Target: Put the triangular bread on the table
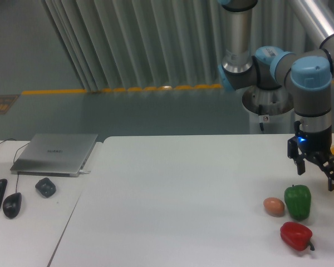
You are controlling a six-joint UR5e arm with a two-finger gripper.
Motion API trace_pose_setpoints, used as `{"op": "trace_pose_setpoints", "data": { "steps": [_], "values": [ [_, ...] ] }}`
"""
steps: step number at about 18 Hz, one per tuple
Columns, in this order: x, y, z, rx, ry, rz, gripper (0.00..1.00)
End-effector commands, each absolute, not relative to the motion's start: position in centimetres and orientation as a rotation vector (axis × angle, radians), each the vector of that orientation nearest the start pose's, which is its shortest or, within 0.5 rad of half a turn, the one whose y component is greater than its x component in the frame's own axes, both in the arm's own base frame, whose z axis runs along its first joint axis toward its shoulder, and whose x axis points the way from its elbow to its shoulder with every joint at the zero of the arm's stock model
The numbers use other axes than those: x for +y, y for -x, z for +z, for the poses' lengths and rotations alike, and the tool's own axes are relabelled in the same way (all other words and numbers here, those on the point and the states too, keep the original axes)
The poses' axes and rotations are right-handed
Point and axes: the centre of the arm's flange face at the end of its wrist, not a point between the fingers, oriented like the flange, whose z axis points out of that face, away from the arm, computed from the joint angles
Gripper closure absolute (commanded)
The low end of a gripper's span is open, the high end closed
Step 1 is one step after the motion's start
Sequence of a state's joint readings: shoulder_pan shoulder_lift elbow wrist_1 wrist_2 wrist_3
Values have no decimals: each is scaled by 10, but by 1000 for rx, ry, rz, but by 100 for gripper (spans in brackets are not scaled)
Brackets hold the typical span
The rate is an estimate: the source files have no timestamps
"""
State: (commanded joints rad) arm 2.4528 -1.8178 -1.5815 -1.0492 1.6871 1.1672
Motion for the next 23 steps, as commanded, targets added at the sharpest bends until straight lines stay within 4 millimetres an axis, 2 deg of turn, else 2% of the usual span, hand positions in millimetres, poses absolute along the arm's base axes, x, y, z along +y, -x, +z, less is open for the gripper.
{"op": "trace_pose_setpoints", "data": {
  "steps": [3, 6, 12, 15, 17, 19, 23],
  "values": [
    [467, 403, 406, 660, 3051, 460, 0],
    [459, 413, 402, 781, 3046, 454, 0],
    [430, 450, 377, 1114, 3018, 373, 0],
    [406, 471, 370, 1163, 3021, 341, 0],
    [398, 480, 367, 1203, 3014, 326, 0],
    [396, 487, 350, 1231, 3023, 285, 0],
    [392, 492, 339, 1230, 3073, 253, 0]
  ]
}}
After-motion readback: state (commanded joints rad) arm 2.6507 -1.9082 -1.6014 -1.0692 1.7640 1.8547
